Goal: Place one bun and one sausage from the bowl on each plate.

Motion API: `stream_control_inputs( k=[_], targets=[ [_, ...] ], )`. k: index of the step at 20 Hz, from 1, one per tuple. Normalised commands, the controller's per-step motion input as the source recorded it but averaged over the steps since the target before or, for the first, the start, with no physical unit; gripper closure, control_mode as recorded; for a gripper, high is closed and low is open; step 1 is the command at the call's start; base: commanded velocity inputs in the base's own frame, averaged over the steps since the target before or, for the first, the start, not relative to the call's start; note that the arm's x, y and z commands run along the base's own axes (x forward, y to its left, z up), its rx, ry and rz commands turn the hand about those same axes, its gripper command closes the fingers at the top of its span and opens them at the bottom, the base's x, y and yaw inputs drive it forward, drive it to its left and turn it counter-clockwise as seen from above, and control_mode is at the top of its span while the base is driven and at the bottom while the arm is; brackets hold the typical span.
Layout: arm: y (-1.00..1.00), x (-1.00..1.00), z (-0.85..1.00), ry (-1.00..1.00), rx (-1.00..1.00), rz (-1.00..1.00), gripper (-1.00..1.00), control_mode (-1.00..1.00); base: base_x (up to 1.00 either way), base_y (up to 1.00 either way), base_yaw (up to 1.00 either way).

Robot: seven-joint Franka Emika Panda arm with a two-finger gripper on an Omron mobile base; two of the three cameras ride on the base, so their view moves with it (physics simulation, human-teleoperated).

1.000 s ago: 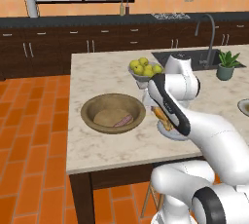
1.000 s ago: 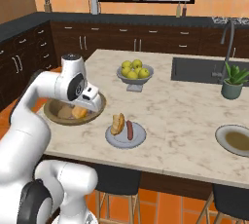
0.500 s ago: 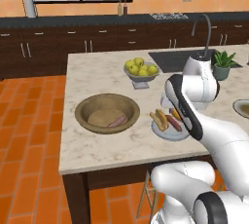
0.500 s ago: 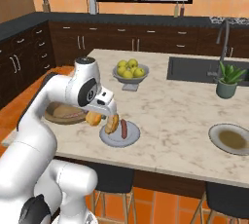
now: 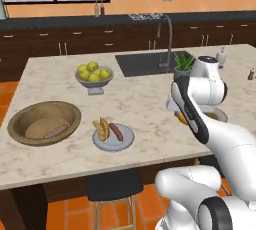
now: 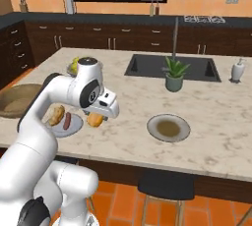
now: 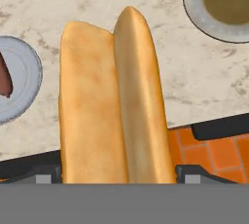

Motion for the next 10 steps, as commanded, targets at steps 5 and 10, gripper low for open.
stream_control_inputs(
  k=[5,10],
  targets=[
    [0.0,0.0,0.0,0.0,0.0,0.0,1.0,1.0,0.15,-0.68,0.01],
    [0.0,0.0,0.0,0.0,0.0,0.0,1.0,1.0,0.33,-0.72,0.02]
  ],
)
